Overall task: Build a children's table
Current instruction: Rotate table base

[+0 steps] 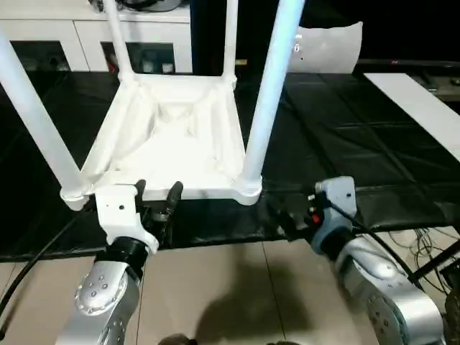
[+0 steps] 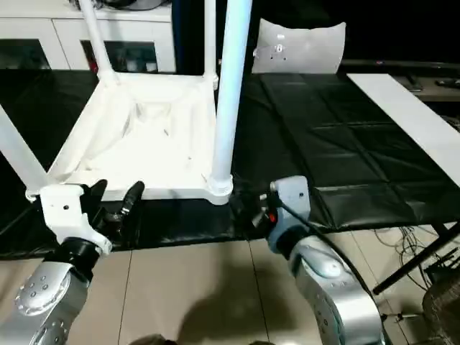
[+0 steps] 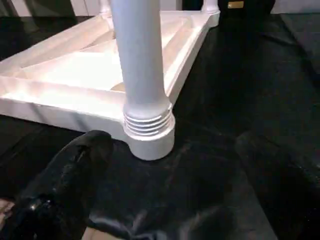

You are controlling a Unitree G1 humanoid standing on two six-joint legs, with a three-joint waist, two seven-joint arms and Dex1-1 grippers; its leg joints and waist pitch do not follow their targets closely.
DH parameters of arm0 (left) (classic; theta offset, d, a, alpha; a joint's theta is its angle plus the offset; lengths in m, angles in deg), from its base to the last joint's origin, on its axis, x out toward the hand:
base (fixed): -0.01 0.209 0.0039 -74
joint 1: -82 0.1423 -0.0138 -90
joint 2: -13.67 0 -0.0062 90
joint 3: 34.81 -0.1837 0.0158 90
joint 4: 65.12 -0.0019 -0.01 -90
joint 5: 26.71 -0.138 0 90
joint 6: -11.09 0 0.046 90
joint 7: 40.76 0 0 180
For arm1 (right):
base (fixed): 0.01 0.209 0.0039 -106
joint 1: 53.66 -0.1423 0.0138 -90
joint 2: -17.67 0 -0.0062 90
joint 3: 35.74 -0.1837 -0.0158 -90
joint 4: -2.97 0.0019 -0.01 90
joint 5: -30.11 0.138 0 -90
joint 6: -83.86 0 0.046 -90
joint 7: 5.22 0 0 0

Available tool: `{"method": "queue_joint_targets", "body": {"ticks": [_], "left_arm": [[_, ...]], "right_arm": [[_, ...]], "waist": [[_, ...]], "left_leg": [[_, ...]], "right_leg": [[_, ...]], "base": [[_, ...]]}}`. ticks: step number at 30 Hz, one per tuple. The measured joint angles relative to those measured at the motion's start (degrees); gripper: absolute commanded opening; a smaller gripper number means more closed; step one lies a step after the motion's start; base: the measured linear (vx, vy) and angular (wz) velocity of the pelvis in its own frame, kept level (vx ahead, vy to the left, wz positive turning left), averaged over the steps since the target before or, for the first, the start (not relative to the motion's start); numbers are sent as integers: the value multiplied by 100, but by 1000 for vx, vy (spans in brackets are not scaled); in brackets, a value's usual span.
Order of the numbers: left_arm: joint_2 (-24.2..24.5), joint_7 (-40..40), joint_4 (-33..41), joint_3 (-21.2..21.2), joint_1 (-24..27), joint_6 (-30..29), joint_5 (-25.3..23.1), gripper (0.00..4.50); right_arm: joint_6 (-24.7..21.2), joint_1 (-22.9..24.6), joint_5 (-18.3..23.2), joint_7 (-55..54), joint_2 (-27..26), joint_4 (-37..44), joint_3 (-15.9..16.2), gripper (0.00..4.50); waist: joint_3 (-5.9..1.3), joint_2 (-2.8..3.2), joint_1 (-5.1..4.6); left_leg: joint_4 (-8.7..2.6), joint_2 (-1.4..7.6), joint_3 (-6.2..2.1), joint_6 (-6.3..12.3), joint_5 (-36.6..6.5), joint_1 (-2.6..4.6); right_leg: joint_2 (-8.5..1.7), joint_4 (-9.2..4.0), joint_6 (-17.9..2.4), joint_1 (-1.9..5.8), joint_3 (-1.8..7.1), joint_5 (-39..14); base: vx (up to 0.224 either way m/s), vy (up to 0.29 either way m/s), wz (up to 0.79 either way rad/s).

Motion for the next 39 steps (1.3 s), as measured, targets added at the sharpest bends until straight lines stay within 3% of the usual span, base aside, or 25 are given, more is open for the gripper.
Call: {"method": "queue_joint_targets", "body": {"ticks": [1, 2, 4, 5, 7, 9, 11, 12, 13, 14, 15, 16, 17, 18, 20, 21, 23, 25, 27, 28, 30, 31, 33, 36, 39], "left_arm": [[12, 2, 112, -28, 31, 49, -15, 359], [-44, -1, 105, -29, 83, 65, -44, 359], [-41, 6, 59, -88, 268, 52, -83, 359], [-40, 8, 72, -100, 231, 60, -89, 359], [3, 11, 80, -140, 170, 87, -99, 359], [53, 6, 74, -82, 275, 92, -120, 359], [92, 8, 75, -77, 274, 102, -143, 359], [93, 11, 75, -120, 272, 113, -157, 359], [91, 19, 73, -190, 261, 144, -176, 359], [51, 26, 50, -257, 264, 157, -207, 359], [-30, 52, 46, -384, 287, 168, -212, 359], [-29, 81, 44, -487, 287, 188, -213, 359], [-17, 83, 47, -485, 289, 223, -217, 359], [7, 82, 55, -463, 286, 261, -224, 359], [14, 78, 62, -446, 291, 306, -249, 359], [36, 76, 50, -407, 344, 317, -260, 359], [119, 65, -13, -271, 320, 322, -286, 359], [99, 72, -160, -280, 226, 321, -311, 359], [75, 121, -190, -328, 117, 329, -272, 359], [-29, 200, -233, -367, 58, 330, -135, 359], [-59, 533, -232, -506, 37, 289, 219, 388], [121, 777, -286, -532, -79, 219, 364, 393], [420, 1116, -411, -533, -344, 167, 395, 397], [967, 1778, -946, -717, -809, 75, 335, 432], [1352, 2438, -1494, -847, -1341, 47, 260, 439]], "right_arm": [[8, -19, 7, 10, 21, -4, 4, 450], [35, -125, 16, 17, 39, -15, 3, 450], [67, -90, 34, 34, 36, 14, -69, 450], [68, -55, 34, 39, 31, 13, -84, 450], [72, -12, 34, 51, 22, -8, -102, 450], [110, -67, 54, 98, -47, 35, -54, 450], [196, -57, 91, 101, -55, 96, -66, 450], [243, -36, 104, 96, -60, 105, -93, 450], [280, 8, 119, 88, -55, 135, -161, 450], [295, 75, 129, 73, -43, 151, -247, 450], [298, 141, 128, 38, -39, 142, -320, 450], [315, 208, 128, 22, -37, 146, -432, 450], [341, 238, 129, 24, -40, 149, -437, 450], [379, 245, 130, 33, -47, 168, -421, 450], [420, 239, 131, 48, -37, 272, -402, 450], [455, 251, 112, 64, -96, 289, -321, 450], [511, 217, 109, 128, -83, 278, -192, 450], [562, 109, 75, 153, -47, 242, -170, 450], [604, 85, -22, 145, 70, 194, -228, 450], [610, 87, -53, 134, 145, 77, -343, 450], [610, 51, -118, 115, 257, -102, -483, 450], [611, -24, -133, 145, 324, -234, -501, 450], [652, -130, -181, 256, 436, -295, -405, 450], [869, -179, -207, 755, 737, -401, -270, 450], [771, -199, -64, 1276, 1123, -413, -212, 450]], "waist": [[-44, -215, 153], [-29, -238, 214], [-8, -42, 308], [-17, 19, 290], [-50, 118, 168], [-88, 53, -34], [-178, -47, -246], [-215, -117, -299], [-232, -258, -350], [-253, -329, -338], [-238, -266, -233], [-224, -177, -145], [-225, -135, -73], [-223, -87, -15], [-226, 90, 50], [-227, 177, 37], [-218, 36, -150], [-254, -41, -351], [-288, -194, -450], [-293, -222, -376], [-301, -137, -200], [-317, -82, -101], [-329, -3, -39], [-307, 9, 107], [-258, 45, 68]], "left_leg": [[1, -31, 201, -27, -8, 20], [229, -23, 153, -109, -120, -37], [857, -165, -603, -89, -229, -38], [854, -169, -698, -127, -264, 33], [417, -116, -644, -314, -440, 219], [278, -149, -683, -255, -416, 275], [239, -191, -690, -206, -453, 305], [239, -223, -682, -197, -481, 324], [244, -320, -617, -198, -535, 375], [339, -347, -616, -95, -627, 376], [433, -333, -646, 212, -724, 370], [721, -327, -714, 229, -722, 233], [794, -321, -717, 161, -683, 145], [733, -274, -721, 75, -631, 57], [311, -82, -706, -104, -411, -50], [309, 5, -721, -302, -217, 29], [228, -63, -718, -276, -246, 94], [229, -95, -707, -234, -304, 151], [237, -197, -643, -209, -356, 192], [321, -235, -634, 103, -430, 129], [410, -215, -717, 326, -305, -39], [290, -197, -737, -36, -202, -59], [229, -140, -775, -407, -196, -68], [245, -133, -806, -428, -187, -71], [235, -137, -788, -468, -201, -36]], "right_leg": [[17, -37, -2, 171, 128, -326], [33, -63, 139, 143, 213, -214], [121, -105, 136, 315, 239, -211], [127, -119, 136, 334, 225, -212], [222, -241, -14, 343, 242, -210], [304, -86, -300, 213, 237, -284], [313, 227, -77, -152, 213, -171], [281, 186, 0, -297, 247, -96], [172, -160, -24, -346, 333, 228], [176, -151, -18, -263, 395, 303], [228, -218, -14, -202, 404, 282], [265, -322, -61, -91, 399, 302], [271, -381, -73, -6, 399, 293], [292, -428, -77, 75, 382, 276], [387, -488, -79, 200, 229, 227], [420, -481, -74, 262, 189, 132], [388, -327, -363, 188, 227, -28], [348, -66, -305, -2, 219, -4], [201, -171, 23, -108, 300, 106], [256, -198, 1, -28, 369, 90], [304, -270, 22, -13, 384, 150], [339, -238, 15, -32, 371, 147], [403, -253, 33, -65, 390, 156], [401, -287, 62, -71, 393, 192], [386, -329, 19, -30, 405, 227]], "base": [[66, -131, 18], [112, -123, 6], [122, -67, 0], [127, 41, 6], [81, 32, 18], [78, 31, 10], [146, -8, 2], [144, -38, 6], [141, -66, 9], [118, -72, 8], [118, -72, 8], [133, -40, 0], [149, 0, -3], [149, 0, -3], [117, 41, 3], [117, 60, 6], [169, 28, 2], [147, -2, -2], [104, -39, 8], [106, -60, 5], [96, -52, -8], [0, 0, 0], [0, 0, 0], [0, 0, 0], [-44, 19, -2]]}}
